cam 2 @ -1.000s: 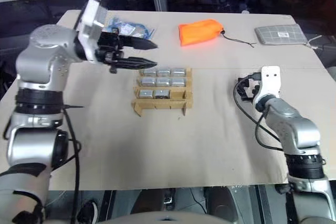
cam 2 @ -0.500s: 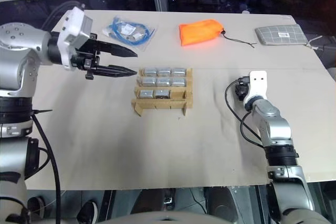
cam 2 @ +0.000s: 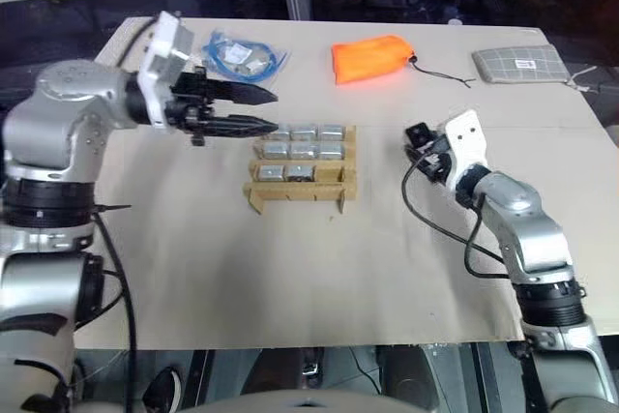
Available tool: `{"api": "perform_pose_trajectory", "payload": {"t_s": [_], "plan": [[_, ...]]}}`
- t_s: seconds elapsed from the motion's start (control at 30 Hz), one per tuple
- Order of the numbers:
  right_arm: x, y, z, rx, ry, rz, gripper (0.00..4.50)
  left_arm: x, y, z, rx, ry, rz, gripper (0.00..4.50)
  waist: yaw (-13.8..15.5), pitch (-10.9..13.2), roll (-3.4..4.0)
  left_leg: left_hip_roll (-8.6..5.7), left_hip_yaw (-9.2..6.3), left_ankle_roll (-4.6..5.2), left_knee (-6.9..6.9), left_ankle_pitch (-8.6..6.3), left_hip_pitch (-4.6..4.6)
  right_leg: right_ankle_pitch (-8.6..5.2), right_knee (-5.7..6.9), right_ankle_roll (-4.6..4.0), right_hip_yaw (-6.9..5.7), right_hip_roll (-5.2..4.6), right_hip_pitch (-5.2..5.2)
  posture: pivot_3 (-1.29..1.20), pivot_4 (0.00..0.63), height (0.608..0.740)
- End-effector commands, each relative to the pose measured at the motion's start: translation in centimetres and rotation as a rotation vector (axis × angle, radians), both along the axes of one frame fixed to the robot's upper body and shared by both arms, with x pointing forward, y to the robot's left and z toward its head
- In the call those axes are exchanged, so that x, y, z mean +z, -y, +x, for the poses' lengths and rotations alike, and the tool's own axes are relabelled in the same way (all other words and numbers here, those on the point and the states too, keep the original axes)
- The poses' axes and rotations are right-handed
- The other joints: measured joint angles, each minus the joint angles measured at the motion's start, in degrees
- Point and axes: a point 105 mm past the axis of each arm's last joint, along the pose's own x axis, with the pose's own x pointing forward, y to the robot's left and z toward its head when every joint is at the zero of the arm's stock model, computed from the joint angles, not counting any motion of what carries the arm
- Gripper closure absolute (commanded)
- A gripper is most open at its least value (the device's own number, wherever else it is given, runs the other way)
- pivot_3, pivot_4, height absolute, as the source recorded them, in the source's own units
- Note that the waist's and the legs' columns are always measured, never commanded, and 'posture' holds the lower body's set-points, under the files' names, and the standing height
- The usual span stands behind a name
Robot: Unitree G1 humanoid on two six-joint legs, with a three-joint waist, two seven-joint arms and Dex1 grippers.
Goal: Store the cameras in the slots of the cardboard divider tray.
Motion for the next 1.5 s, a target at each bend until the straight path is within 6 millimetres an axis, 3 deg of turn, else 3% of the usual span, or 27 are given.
{"api": "perform_pose_trajectory", "payload": {"t_s": [0.03,0.13,0.33,0.87,1.0,1.03,1.33,1.4,1.47,1.5], "plan": [[2.6,-2.6,-3.5,0.209,0.067,-0.124,2.55,1.1,2.0,-0.2,-0.002,-0.103,-0.14,1.93,0.1,0.0,-0.04,0.02,-0.04,0.0,0.02,0.0,0.0,0.0,0.01,0.0,-0.03,-0.02,0.02,0.0,0.15,0.74],[4.1,-3.9,-4.8,0.282,0.119,-0.195,2.55,0.2,3.9,-0.5,-0.03,-0.268,-0.237,1.93,-0.1,0.0,-0.05,-0.01,-0.02,0.01,0.03,-0.01,0.02,0.0,0.0,0.0,-0.01,-0.02,0.04,0.0,0.15,0.74],[6.1,-6.1,-6.1,0.358,0.179,-0.202,2.55,-1.4,6.0,-3.0,-0.154,-0.455,-0.292,1.93,-0.1,0.0,-0.05,0.02,-0.05,-0.02,0.02,0.01,0.05,0.0,0.03,-0.01,-0.02,0.01,0.03,0.0,0.15,0.74],[7.4,-6.5,-5.9,0.367,0.317,-0.222,2.55,-1.3,5.6,-2.5,-0.128,-0.594,-0.392,1.93,0.3,0.0,-0.05,-0.05,-0.04,-0.03,0.03,0.02,0.06,0.01,0.01,-0.01,-0.05,-0.07,0.07,0.0,0.15,0.74],[7.4,-6.5,-5.8,0.373,0.328,-0.231,2.55,-1.2,5.6,-2.5,-0.132,-0.613,-0.403,2.95,0.4,0.0,-0.05,-0.05,-0.03,-0.03,0.03,0.02,0.05,0.01,0.0,-0.01,-0.05,-0.08,0.07,0.0,0.15,0.74],[7.4,-6.5,-5.9,0.376,0.33,-0.232,2.55,-1.2,5.7,-2.6,-0.136,-0.622,-0.41,3.45,0.3,0.0,-0.05,-0.05,-0.03,-0.03,0.03,0.02,0.06,0.01,0.01,-0.01,-0.05,-0.09,0.07,0.0,0.15,0.74],[7.2,-6.4,-5.7,0.367,0.318,-0.232,2.55,-1.2,5.8,-2.7,-0.132,-0.626,-0.414,3.57,0.3,0.0,-0.05,-0.05,-0.03,-0.04,0.03,0.02,0.06,0.01,0.01,-0.01,-0.06,-0.08,0.07,0.0,0.15,0.74],[6.7,-6.2,-5.7,0.37,0.269,-0.244,1.51,-1.0,5.9,-2.7,-0.137,-0.632,-0.429,3.57,0.4,0.0,-0.05,-0.05,-0.03,-0.04,0.03,0.02,0.05,0.01,0.0,-0.01,-0.06,-0.09,0.07,0.0,0.15,0.74],[6.5,-6.1,-5.8,0.368,0.248,-0.25,0.86,-0.9,5.9,-2.6,-0.136,-0.632,-0.432,3.57,0.4,0.0,-0.05,-0.05,-0.04,-0.04,0.03,0.02,0.05,0.01,0.0,-0.01,-0.07,-0.09,0.08,0.0,0.15,0.74],[6.7,-5.8,-5.6,0.339,0.256,-0.246,0.31,-0.9,5.9,-2.6,-0.136,-0.633,-0.435,3.57,0.3,0.0,-0.05,-0.04,-0.04,-0.04,0.03,0.02,0.06,0.01,0.0,-0.01,-0.06,-0.1,0.08,0.0,0.15,0.74]]}}
